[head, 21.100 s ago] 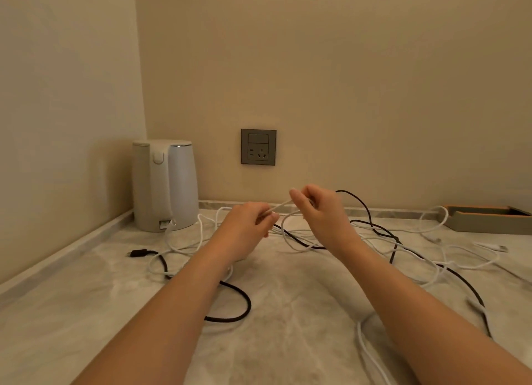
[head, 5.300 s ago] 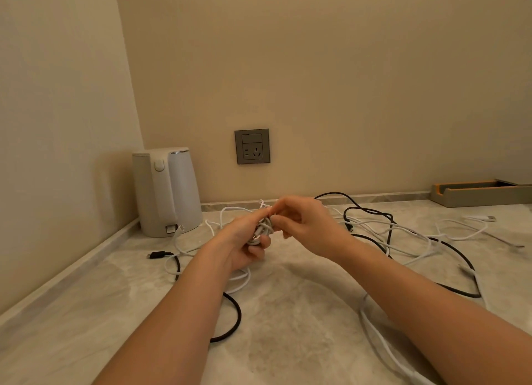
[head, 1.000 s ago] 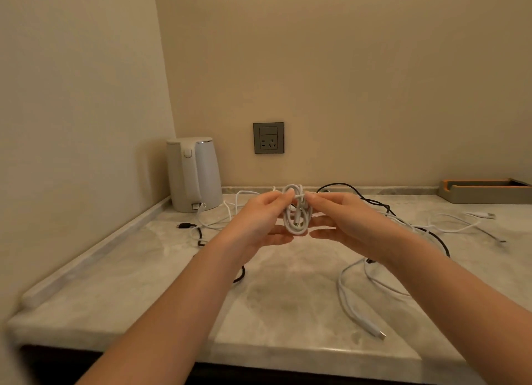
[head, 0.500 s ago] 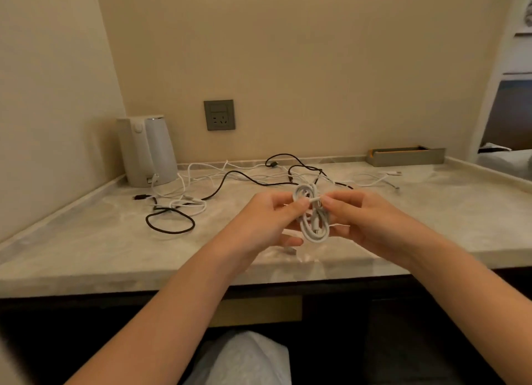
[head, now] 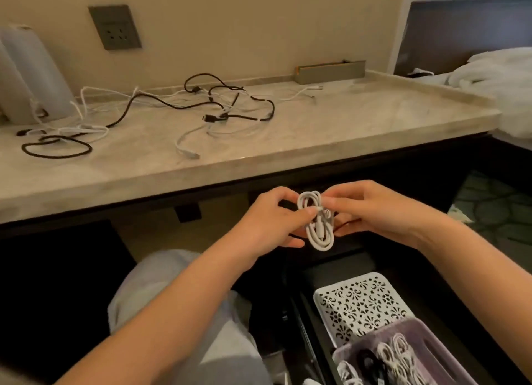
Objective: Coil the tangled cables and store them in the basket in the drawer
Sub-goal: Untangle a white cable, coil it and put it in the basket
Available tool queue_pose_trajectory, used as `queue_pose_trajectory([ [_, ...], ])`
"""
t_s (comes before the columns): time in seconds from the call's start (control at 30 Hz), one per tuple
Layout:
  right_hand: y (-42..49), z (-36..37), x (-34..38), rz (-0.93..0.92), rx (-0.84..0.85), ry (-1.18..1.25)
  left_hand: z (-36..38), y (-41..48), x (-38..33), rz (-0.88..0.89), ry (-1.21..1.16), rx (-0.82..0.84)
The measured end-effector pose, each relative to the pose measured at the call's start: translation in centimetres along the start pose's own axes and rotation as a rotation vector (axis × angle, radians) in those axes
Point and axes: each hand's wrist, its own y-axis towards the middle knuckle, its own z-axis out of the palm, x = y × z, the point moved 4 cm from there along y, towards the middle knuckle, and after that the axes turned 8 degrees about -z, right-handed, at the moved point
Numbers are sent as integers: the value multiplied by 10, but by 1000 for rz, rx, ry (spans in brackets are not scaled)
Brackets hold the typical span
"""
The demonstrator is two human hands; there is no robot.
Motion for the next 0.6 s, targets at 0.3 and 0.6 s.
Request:
queue_pose_trajectory([
  [0.3, -33, -11, -115, 299, 141, -105, 85, 30, 94, -250, -10, 68],
  [0.6, -57, 5, -233, 497, 373, -287, 158, 58, 204, -391, 269, 97],
])
